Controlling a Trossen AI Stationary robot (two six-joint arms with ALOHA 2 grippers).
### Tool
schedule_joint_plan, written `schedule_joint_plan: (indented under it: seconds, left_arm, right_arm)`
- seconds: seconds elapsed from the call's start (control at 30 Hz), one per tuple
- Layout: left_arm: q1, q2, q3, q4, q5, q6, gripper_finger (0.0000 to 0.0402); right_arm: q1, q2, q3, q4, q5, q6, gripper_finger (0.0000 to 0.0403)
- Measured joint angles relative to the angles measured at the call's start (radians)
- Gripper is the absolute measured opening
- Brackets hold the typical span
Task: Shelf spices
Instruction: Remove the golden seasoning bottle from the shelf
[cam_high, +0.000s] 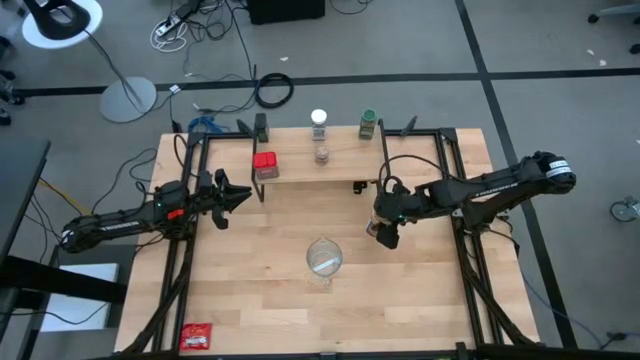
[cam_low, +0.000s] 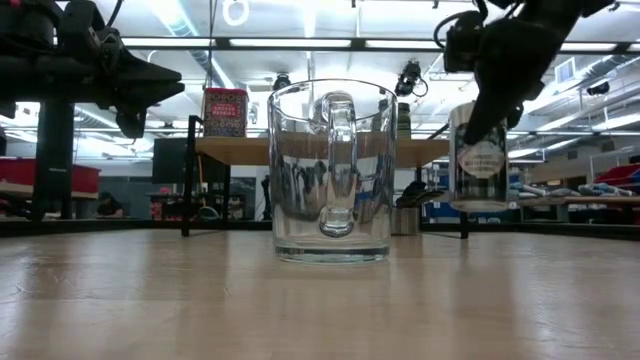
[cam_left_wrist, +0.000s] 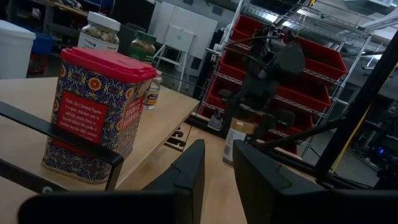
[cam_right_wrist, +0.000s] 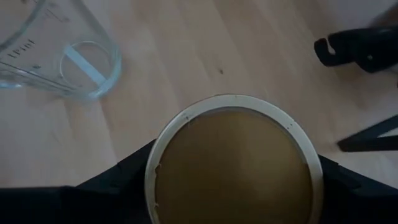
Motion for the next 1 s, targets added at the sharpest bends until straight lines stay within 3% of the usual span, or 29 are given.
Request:
schedule_joint_plan:
  seconds: [0.27, 0.63, 1.0]
  left_arm:
    - [0.000, 0.000, 0.000, -0.002, 0.000, 0.000, 0.0088]
    - [0.000, 0.000, 0.000, -0.009, 0.000, 0.001, 0.0088]
    - [0.000, 0.000, 0.000, -0.015, 0.000, 0.003, 0.0088]
  right_arm:
    - [-0.010, 0.017, -0.007, 0.009, -0.008, 0.000, 0.0276]
    - [-0.010, 0.143, -0.006, 0.046, -0.011, -0.011, 0.0277]
    - [-0.010, 0.130, -0.009, 0.052, -0.029, -0.023, 0.0290]
